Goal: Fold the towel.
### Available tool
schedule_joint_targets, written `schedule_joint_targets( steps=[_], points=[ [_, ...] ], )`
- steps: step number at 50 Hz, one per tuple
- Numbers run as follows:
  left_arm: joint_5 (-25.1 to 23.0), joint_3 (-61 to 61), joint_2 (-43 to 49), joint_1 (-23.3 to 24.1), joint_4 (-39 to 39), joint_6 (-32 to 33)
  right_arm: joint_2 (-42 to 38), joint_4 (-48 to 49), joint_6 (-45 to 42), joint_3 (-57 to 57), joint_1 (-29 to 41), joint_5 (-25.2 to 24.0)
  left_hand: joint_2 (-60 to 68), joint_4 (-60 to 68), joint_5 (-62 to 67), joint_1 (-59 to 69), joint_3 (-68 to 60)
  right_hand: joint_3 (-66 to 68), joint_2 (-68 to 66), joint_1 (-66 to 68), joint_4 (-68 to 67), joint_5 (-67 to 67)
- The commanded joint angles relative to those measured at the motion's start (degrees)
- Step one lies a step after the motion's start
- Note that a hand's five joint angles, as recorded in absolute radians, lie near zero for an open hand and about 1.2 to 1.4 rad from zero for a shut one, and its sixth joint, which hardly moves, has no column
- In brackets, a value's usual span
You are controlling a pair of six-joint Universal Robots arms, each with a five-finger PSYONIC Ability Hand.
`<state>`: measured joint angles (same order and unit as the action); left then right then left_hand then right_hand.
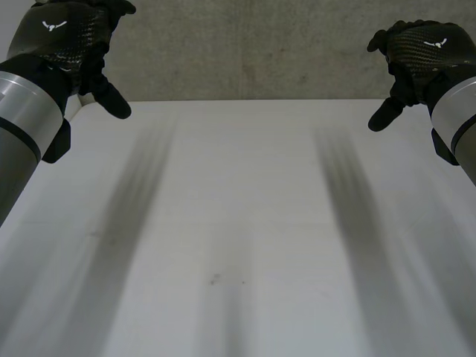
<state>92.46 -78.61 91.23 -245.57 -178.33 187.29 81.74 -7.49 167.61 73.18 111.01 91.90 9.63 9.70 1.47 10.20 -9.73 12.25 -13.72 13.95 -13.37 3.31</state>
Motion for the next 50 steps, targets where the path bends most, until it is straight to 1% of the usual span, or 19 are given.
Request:
schedule_joint_targets(
  steps=[1,18,28,50],
  points=[
    [-0.1,-0.1,0.2,-0.1,0.0,0.0,0.0,0.1,0.0,0.4,0.3,-0.1,0.6,0.5,-1.3,0.0,-0.5,-2.3,3.7,-4.0,3.4,-3.3],
    [-0.2,-0.4,0.5,-0.1,-0.1,-0.1,0.1,0.3,-0.1,0.1,0.4,-0.1,0.6,0.5,-1.3,0.0,-0.5,-2.3,3.7,-4.0,3.4,-3.3],
    [-0.2,-0.9,0.5,0.0,-0.1,-0.1,0.2,2.5,0.0,0.7,0.1,0.0,0.6,0.5,-1.3,0.0,-0.5,-2.3,3.7,-4.0,3.4,-3.3],
    [-0.2,-1.0,0.5,0.0,-0.1,-0.1,0.8,2.6,-0.1,1.0,0.3,-0.1,0.6,0.5,-1.3,0.0,-0.5,-2.3,3.7,-4.0,3.4,-3.3]
  ],
)
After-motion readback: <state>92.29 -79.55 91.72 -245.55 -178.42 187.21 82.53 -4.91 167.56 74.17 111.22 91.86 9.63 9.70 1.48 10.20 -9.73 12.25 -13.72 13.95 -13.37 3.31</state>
